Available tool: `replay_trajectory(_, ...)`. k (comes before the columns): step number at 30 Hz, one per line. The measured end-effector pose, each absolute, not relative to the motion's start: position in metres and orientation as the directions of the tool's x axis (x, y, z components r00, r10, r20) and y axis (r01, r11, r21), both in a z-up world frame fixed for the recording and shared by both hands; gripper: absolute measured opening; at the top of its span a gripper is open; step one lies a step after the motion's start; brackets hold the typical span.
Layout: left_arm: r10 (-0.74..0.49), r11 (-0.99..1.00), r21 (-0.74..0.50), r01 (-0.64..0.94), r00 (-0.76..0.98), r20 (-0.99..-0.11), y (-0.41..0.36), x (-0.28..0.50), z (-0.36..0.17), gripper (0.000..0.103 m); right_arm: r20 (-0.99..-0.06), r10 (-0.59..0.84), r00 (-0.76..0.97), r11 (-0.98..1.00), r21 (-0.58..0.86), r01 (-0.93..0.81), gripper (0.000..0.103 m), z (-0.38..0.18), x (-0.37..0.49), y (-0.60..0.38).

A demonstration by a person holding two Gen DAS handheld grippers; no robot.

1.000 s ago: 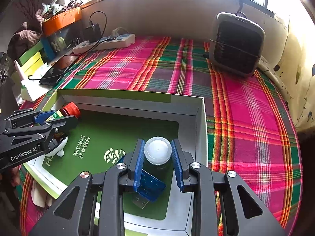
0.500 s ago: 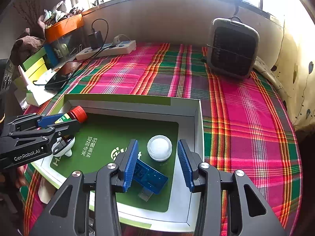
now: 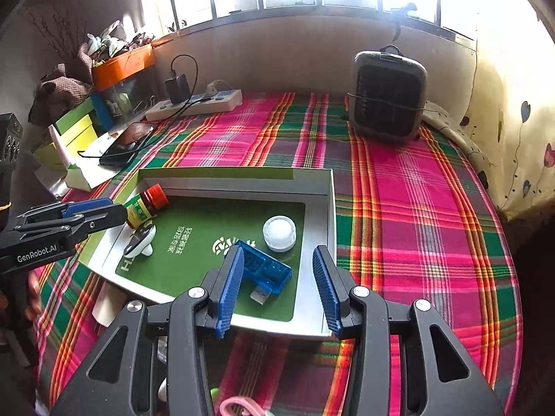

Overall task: Organize rigid objects
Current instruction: 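Release the white container with the right tool while the left tool releases the bottle, then grasp the pink clip with the right tool while the left tool approaches the white plug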

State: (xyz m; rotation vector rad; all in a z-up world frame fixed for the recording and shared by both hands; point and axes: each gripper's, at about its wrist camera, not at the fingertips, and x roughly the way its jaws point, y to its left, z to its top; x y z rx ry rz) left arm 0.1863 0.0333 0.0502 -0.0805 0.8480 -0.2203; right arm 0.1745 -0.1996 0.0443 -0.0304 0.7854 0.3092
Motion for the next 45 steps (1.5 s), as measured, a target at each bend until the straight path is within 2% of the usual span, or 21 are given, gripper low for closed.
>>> replay_trajectory(16,-0.258,0.965,-0.221,0.14,0.653,-0.713,0.055,0.126,0.047,0.042,-0.704,0.276,0.655,0.955,0.121,-0.272,0.049,0.026,0.108,-0.234)
replay_trajectory(22,-0.26,0.964,-0.237,0.124,0.64,-0.723,0.064,0.11,0.036,0.042,-0.695,0.322,0.643,0.936,0.135,-0.324,0.049,0.019,0.09,-0.236)
replay_trajectory(30,-0.267,0.96,-0.259,0.105,0.621,-0.737,0.069,0.097,0.024,0.042,-0.711,0.345,0.613,0.906,0.083,-0.415,0.049,0.014,0.082,-0.216)
replay_trajectory(45,-0.267,0.959,-0.272,0.085,0.597,-0.756,0.072,0.089,0.012,0.042,-0.772,0.259,0.581,0.918,0.009,-0.397,0.049,0.0,0.093,-0.207)
